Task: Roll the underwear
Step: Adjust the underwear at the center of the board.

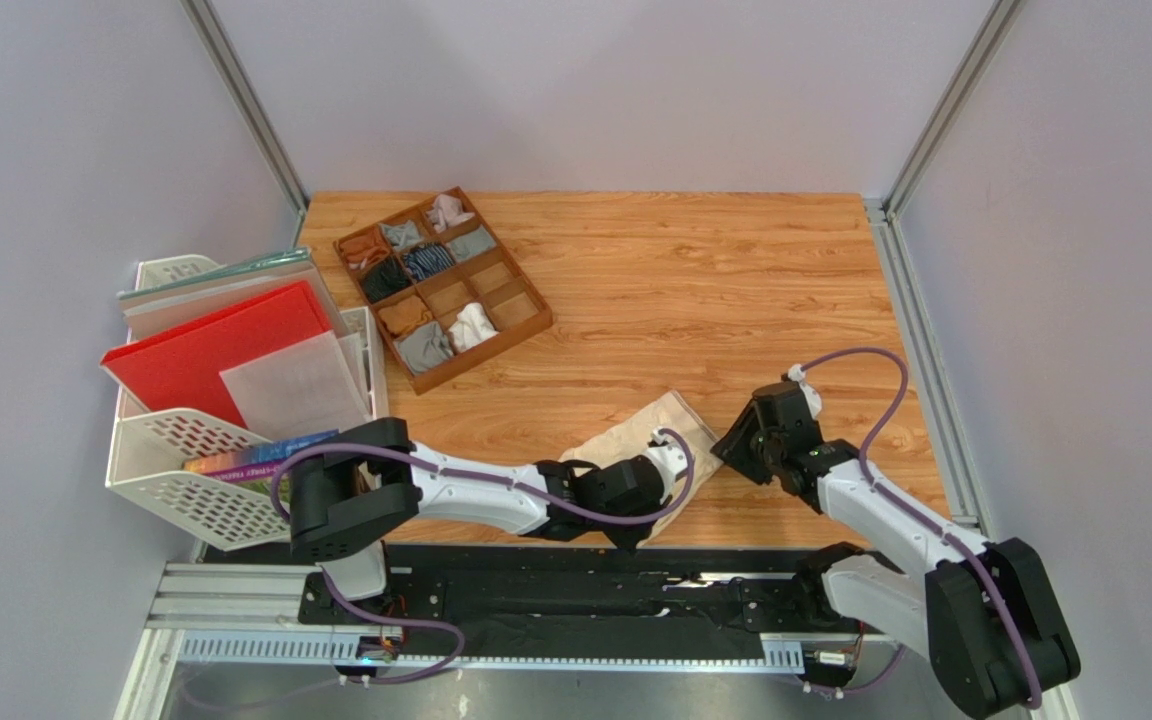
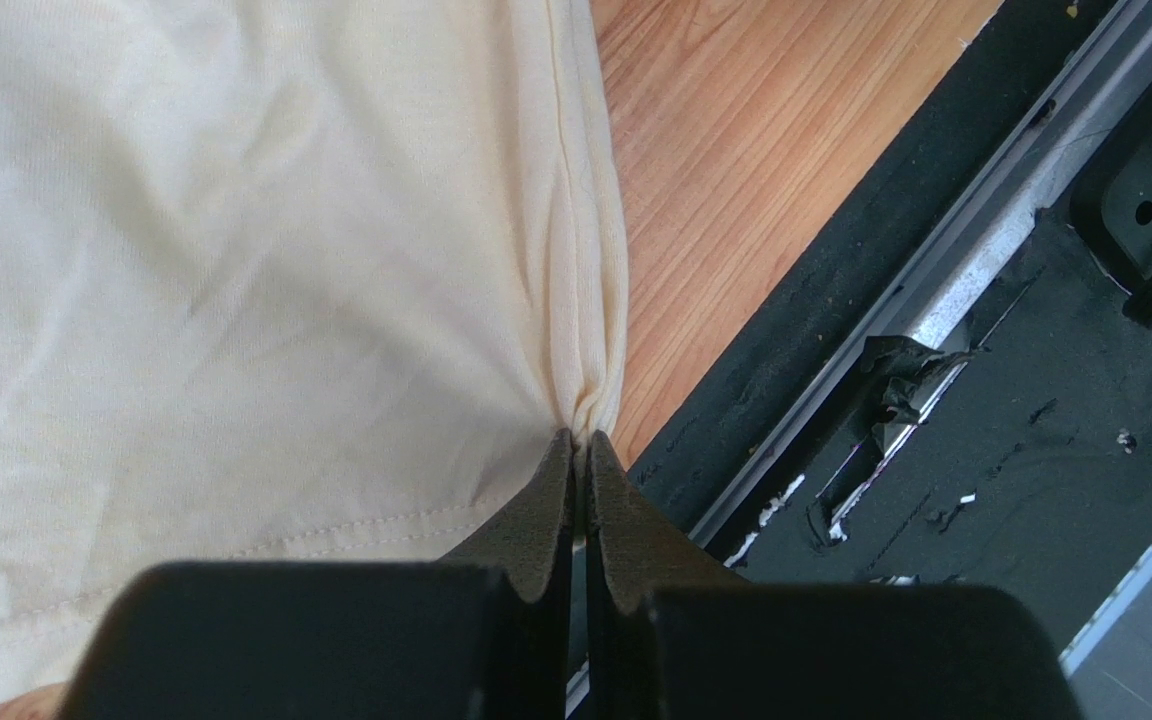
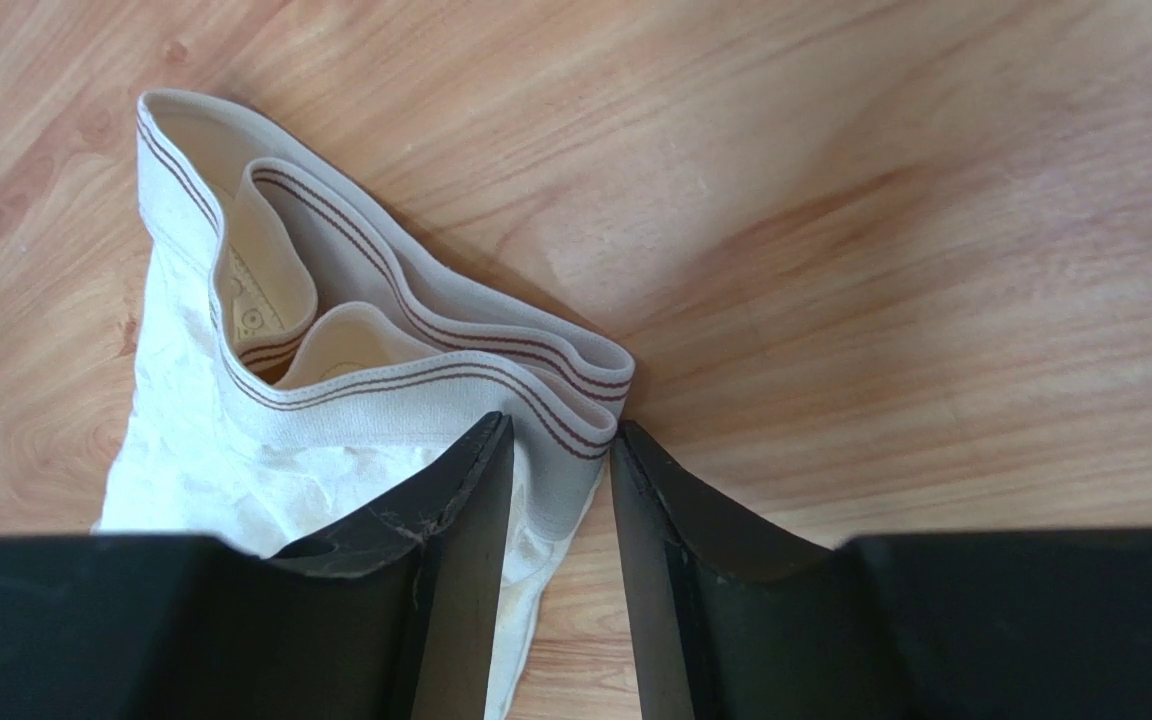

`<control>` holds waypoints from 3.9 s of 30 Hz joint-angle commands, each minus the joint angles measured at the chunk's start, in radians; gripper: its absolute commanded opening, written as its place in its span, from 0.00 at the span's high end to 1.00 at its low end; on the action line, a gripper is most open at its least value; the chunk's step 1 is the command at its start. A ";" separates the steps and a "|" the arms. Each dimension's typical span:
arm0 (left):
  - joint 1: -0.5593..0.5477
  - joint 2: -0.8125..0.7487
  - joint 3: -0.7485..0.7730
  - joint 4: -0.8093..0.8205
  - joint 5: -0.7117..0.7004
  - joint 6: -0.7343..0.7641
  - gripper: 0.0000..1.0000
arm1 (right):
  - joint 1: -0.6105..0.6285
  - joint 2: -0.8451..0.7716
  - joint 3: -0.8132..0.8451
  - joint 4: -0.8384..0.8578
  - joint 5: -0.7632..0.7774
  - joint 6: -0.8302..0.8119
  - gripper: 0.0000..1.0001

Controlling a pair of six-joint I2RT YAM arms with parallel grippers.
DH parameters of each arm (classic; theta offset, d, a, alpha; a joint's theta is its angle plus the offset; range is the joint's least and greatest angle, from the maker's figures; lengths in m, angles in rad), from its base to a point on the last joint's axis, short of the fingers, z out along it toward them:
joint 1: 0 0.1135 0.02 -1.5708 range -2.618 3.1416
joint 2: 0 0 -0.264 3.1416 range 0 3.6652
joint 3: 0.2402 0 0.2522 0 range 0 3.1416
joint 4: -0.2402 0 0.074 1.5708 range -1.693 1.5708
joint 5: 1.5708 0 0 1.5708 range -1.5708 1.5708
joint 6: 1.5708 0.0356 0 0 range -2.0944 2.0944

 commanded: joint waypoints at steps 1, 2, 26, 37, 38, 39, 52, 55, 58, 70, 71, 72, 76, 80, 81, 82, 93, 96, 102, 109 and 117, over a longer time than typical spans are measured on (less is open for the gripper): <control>-0.010 -0.011 -0.044 -0.068 0.044 -0.024 1.00 | -0.006 0.062 -0.021 -0.008 0.026 -0.025 0.61; -0.010 -0.015 -0.046 -0.066 0.044 -0.026 1.00 | -0.006 0.080 -0.016 -0.006 0.023 -0.024 0.61; 0.007 -0.138 0.044 -0.175 -0.056 -0.052 0.42 | -0.006 0.045 0.083 -0.088 -0.005 -0.168 1.00; 0.320 -0.192 0.172 -0.141 0.128 0.077 0.37 | -0.006 0.107 0.152 -0.112 -0.026 -0.217 1.00; 0.334 -0.148 0.193 -0.140 0.157 0.086 0.36 | -0.006 0.116 0.154 -0.111 -0.026 -0.217 1.00; 0.349 -0.126 0.212 -0.123 0.188 0.097 0.36 | -0.006 0.119 0.157 -0.108 -0.026 -0.220 1.00; 0.352 0.104 0.350 0.109 0.432 0.063 0.39 | -0.006 0.156 0.163 -0.089 -0.062 -0.223 1.00; 0.351 0.146 0.355 0.153 0.437 0.037 0.39 | -0.006 0.156 0.160 -0.085 -0.068 -0.222 1.00; 0.352 0.184 0.359 0.202 0.409 0.025 0.39 | -0.006 0.156 0.156 -0.082 -0.074 -0.220 1.00; 0.378 0.314 0.396 0.253 0.375 0.014 0.39 | -0.008 0.148 0.146 -0.082 -0.082 -0.226 1.00; 0.378 0.324 0.396 0.239 0.369 0.018 0.39 | -0.006 0.149 0.146 -0.082 -0.082 -0.226 1.00; 0.380 0.324 0.394 0.231 0.369 0.031 0.39 | -0.006 0.151 0.146 -0.082 -0.082 -0.225 1.00; 0.381 0.298 0.361 0.222 0.319 0.075 0.39 | -0.006 0.145 0.145 -0.082 -0.083 -0.226 1.00; 0.381 0.310 0.376 0.164 0.257 0.170 0.39 | -0.006 0.136 0.142 -0.083 -0.083 -0.225 1.00; 0.381 0.307 0.373 0.159 0.243 0.187 0.39 | -0.008 0.133 0.142 -0.083 -0.083 -0.226 1.00; 0.381 0.296 0.368 0.165 0.234 0.204 0.39 | -0.006 0.130 0.142 -0.083 -0.083 -0.226 1.00; 0.380 0.181 0.321 0.133 0.091 0.387 0.35 | -0.006 0.119 0.142 -0.091 -0.086 -0.226 1.00; 0.380 0.184 0.304 0.153 0.101 0.382 0.34 | -0.006 0.111 0.139 -0.094 -0.086 -0.225 1.00; 0.381 0.215 0.322 0.153 0.143 0.357 0.33 | -0.006 0.102 0.136 -0.098 -0.086 -0.226 1.00; 0.380 0.245 0.329 0.138 0.183 0.341 0.32 | -0.006 0.087 0.137 -0.109 -0.082 -0.226 1.00; 0.380 0.273 0.310 0.123 0.118 0.345 0.31 | -0.006 0.085 0.134 -0.109 -0.080 -0.226 1.00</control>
